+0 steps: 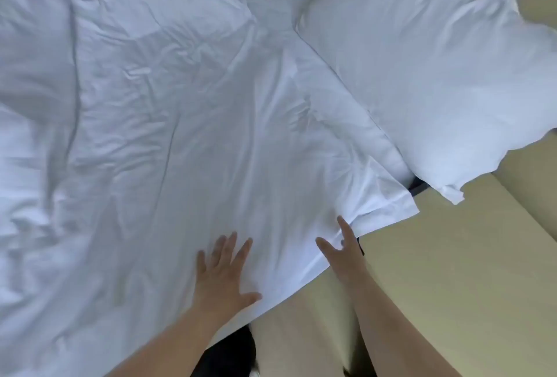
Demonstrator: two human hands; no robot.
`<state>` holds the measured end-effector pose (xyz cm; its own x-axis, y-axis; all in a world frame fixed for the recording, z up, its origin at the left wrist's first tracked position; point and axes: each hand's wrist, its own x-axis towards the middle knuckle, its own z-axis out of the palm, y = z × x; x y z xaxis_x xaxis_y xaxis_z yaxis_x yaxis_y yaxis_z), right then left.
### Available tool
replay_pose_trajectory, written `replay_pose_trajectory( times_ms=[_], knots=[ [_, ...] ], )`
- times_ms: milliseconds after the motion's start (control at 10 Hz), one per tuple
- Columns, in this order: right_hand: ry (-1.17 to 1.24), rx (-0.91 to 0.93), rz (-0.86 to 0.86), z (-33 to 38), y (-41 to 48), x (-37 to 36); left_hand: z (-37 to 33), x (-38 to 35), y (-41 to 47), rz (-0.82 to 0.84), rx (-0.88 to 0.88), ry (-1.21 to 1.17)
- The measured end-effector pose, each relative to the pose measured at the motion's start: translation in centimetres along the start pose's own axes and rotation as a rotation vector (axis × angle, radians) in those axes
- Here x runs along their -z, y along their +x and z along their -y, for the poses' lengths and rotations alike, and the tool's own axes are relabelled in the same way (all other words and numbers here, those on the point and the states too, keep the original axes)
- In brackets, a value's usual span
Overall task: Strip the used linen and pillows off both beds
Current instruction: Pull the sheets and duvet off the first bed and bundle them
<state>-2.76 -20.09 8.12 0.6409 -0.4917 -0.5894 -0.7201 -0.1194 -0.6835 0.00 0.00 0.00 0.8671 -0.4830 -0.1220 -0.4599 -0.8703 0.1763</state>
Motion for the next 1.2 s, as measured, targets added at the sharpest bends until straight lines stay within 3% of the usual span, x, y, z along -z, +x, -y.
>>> replay_pose_trajectory(
  times_ms=[100,200,300,500,600,700,900,1100,1200],
  knots=[
    [-0.352,0.123,-0.224,1.6,5.0,1.6,-0.2,-1.5,2.7,0.104,-0.053,-0.068],
    [-0.548,0.097,-0.268,3.6,9.2,3.0,0.1,-3.5,3.5,0.110,-0.106,-0.065],
    [-0.533,-0.050,-0.243,4.0,11.9,4.3,0.2,-3.1,3.3,0.091,-0.119,-0.091],
    [-0.452,-0.105,-0.107,5.3,15.4,6.6,-0.1,-3.4,2.9,0.069,-0.107,-0.082],
    [-0.551,-0.093,-0.069,5.8,15.5,6.0,-0.5,-3.1,2.8,0.018,-0.094,-0.060],
    [-0.456,-0.035,-0.035,6.6,15.3,5.9,-0.5,-2.2,3.0,-0.104,-0.091,-0.113],
    [-0.309,0.203,-0.005,10.0,12.4,9.6,-0.7,1.2,3.6,-0.097,-0.004,-0.251],
    [-0.465,0.387,-0.192,15.3,9.1,19.0,-7.4,6.4,6.7,-0.216,-0.047,-0.666],
    [-0.456,0.427,-0.327,16.6,7.7,24.5,-12.8,8.8,9.2,-0.186,-0.028,-0.848]
  ],
)
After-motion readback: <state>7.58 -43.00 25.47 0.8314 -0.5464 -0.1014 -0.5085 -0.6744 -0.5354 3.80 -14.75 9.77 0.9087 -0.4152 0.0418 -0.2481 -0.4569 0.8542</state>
